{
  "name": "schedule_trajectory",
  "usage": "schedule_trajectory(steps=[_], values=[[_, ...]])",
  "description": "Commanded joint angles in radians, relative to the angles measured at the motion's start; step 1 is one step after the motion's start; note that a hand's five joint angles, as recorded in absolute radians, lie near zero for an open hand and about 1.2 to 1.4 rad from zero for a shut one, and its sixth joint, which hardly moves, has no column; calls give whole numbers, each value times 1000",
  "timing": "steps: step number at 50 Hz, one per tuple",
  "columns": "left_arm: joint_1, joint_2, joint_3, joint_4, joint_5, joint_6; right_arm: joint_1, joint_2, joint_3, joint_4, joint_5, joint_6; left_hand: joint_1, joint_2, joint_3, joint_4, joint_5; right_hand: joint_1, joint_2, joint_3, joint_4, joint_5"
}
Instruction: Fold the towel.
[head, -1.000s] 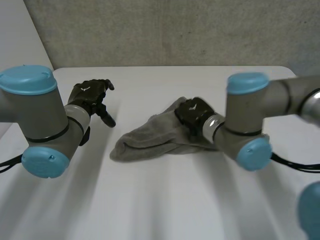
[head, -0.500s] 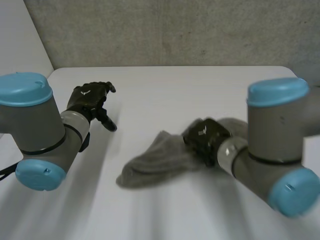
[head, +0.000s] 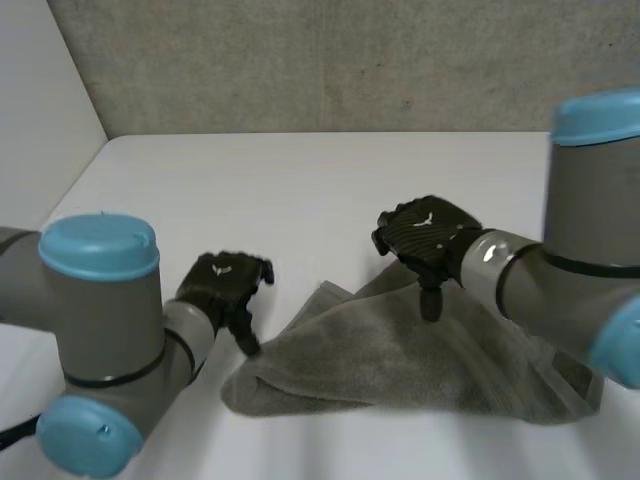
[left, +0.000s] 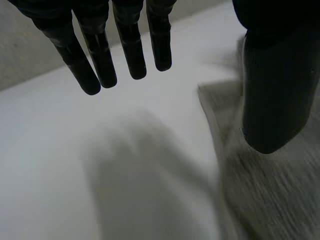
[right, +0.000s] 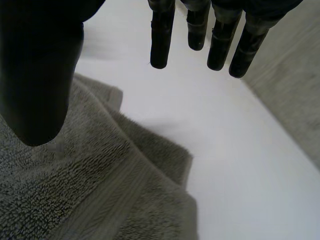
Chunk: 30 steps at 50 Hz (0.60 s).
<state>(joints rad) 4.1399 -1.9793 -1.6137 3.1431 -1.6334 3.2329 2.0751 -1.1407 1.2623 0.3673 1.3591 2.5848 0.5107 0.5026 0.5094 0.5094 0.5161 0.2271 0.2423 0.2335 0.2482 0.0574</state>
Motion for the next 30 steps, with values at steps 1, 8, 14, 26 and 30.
schedule_trajectory(steps=[1, 8, 14, 26, 30], values=[[-1, 24, -80, -9, -29, 38, 22, 197, -124, 50, 6, 0, -45, -37, -43, -43, -225, -53, -68, -59, -74, -57], [-4, 20, -124, -8, -56, 39, 54, 308, -195, 50, 6, 0, 5, 13, 6, 6, -175, -53, -68, -59, -74, -57], [-20, 11, -127, -8, -49, 36, 56, 349, -225, 51, 8, 0, 114, 122, 115, 115, -66, -53, -68, -59, -74, -57], [-49, 20, -127, -12, -49, 34, 53, 352, -225, 53, 6, -2, 296, 304, 297, 297, 116, 482, 467, 476, 461, 477], [-63, 16, -126, -12, -54, 36, 51, 352, -225, 53, 6, -2, 506, 514, 508, 508, 326, 733, 718, 726, 712, 728]])
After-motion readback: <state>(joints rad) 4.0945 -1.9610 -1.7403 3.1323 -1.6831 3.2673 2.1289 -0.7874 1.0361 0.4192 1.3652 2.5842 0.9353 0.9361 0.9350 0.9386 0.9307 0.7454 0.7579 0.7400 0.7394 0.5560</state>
